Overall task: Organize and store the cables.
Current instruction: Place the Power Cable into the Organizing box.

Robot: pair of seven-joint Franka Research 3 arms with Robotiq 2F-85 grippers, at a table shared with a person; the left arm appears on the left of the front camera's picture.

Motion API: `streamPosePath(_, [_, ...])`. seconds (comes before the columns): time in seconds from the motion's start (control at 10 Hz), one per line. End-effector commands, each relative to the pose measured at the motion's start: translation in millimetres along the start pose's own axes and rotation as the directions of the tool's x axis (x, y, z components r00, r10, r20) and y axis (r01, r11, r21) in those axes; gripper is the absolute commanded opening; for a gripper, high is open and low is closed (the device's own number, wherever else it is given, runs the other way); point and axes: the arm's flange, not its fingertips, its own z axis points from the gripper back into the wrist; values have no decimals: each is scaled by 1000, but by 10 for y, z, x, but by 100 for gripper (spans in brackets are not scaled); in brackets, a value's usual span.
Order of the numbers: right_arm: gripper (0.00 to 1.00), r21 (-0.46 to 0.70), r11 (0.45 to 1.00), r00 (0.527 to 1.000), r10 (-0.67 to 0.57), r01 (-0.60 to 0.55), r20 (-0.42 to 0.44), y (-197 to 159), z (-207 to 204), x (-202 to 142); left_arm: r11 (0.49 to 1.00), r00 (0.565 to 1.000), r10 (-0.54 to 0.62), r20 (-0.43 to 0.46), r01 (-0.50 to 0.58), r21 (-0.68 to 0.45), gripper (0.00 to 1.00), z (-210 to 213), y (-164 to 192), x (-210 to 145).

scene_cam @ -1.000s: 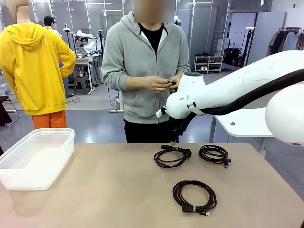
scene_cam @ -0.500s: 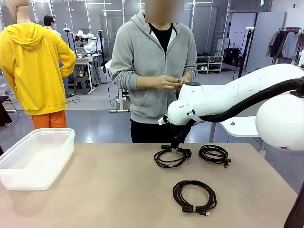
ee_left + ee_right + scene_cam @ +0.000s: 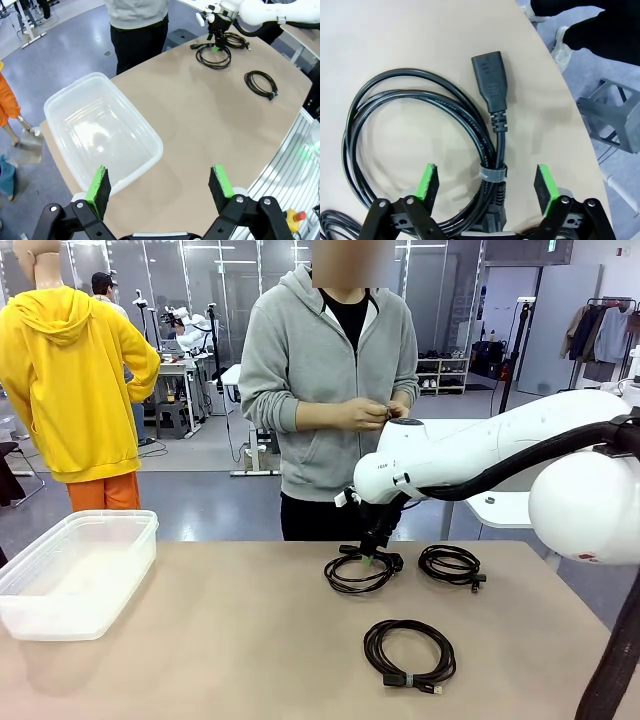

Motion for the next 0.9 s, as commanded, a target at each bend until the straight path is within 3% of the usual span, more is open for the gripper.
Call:
streamPosePath(0.0, [40,23,1000,1000,16,-16,-3,-65,10,76,1000,1000,-5,6,6,-11,100,-8,-2,4])
streamPosePath(0.1, [16,22,1000,1000,18,-18,-3,-60,13,79,1000,1000,-5,6,6,-11,100,-8,-2,4])
streamPosePath(0.2, [0,25,999,1000,21,-21,-1,-54,29,86,1000,1000,-5,6,6,-11,100,-8,-2,4])
streamPosePath(0.5, [3,38,999,999,19,-18,-30,-57,45,129,1000,1000,-5,6,6,-11,100,-8,-2,4])
streamPosePath(0.8, [0,37,999,998,14,-12,-54,-35,86,155,1000,1000,-5,6,6,-11,100,-8,-2,4])
